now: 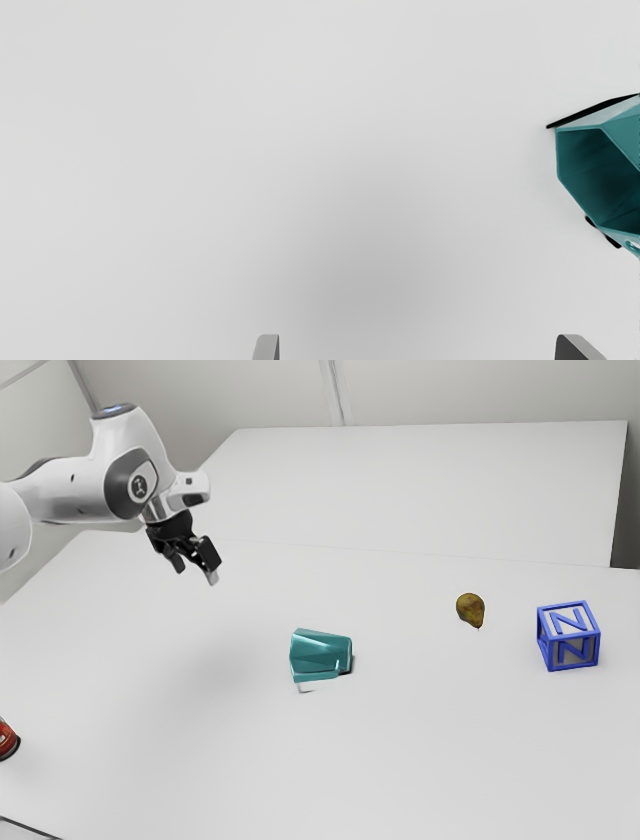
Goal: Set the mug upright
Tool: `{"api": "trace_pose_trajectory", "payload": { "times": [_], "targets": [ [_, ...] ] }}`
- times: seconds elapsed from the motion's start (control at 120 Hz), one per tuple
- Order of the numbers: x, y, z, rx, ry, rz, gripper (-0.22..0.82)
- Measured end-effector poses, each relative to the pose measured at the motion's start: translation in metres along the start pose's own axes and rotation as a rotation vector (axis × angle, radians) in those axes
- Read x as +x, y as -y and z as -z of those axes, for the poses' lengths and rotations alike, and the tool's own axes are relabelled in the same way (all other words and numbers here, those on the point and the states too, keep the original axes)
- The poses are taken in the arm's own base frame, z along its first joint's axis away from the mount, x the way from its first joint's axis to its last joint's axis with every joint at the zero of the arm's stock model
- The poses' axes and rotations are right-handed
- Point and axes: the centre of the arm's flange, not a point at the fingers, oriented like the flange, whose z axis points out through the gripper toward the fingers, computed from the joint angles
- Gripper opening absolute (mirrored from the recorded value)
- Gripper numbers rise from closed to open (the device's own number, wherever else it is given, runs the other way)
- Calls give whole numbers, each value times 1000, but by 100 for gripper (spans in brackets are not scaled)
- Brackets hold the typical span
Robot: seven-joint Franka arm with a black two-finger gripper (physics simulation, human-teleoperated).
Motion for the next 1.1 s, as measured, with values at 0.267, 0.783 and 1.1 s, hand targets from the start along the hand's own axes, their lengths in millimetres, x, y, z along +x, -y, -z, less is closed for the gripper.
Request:
{"api": "trace_pose_trajectory", "payload": {
  "times": [0.267,0.783,1.1],
  "targets": [
    [-46,-15,-23,-168,0,82,60],
    [-73,-47,-130,-615,64,336,60],
    [-66,-56,-152,-729,16,366,60]
  ]
}}
